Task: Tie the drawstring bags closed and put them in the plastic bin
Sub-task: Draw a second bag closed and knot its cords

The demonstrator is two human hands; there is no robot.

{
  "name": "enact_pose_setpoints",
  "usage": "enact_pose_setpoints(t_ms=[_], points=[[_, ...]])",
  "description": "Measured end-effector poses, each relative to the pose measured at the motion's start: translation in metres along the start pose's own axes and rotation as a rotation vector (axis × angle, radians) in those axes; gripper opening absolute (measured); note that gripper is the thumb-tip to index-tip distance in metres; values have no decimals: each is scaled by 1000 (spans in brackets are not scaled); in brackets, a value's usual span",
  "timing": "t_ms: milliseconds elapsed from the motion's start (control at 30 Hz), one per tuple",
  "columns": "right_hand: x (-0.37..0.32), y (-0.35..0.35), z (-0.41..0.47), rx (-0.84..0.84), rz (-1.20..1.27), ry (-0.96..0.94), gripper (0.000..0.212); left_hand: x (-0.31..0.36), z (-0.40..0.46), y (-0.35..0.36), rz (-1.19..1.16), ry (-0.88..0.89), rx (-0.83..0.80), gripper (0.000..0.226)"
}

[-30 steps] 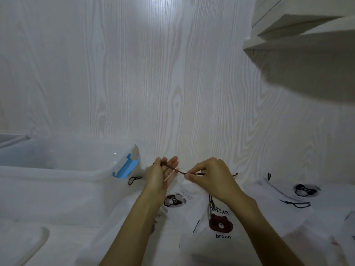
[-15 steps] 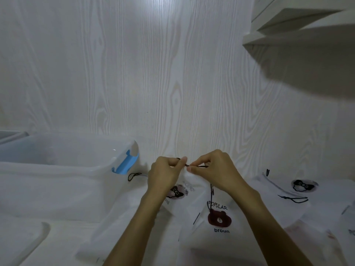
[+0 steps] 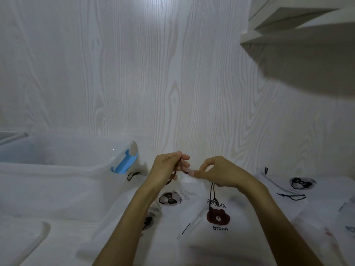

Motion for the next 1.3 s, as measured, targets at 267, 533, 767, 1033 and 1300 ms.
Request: enact_pose_setpoints(t_ms=[267, 533, 767, 1033, 1300], points=[[1, 4, -13, -565, 356, -49, 23, 11, -1, -8, 89, 1, -39, 27], [5, 6, -5, -514, 816, -59, 19, 11, -1, -7, -33, -59, -163, 26], [1, 5, 1, -332, 858, -109, 24, 13, -2, -4, -44, -82, -189, 27], [-3, 2, -2, 13, 860, -255, 24, 24, 1, -11, -137, -100, -153, 22], [-6, 4, -3, 70, 822, -285, 9, 32, -2, -4, 2, -102, -348, 24]])
Point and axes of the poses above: each hand's wrist, its own z-axis towards the middle knuckle, its own y-axis out of the palm, x = y × z, the point moved 3 cm from there along z, towards the middle knuckle, and after that the axes turned 13 degrees about y, right-handed, at the moved point
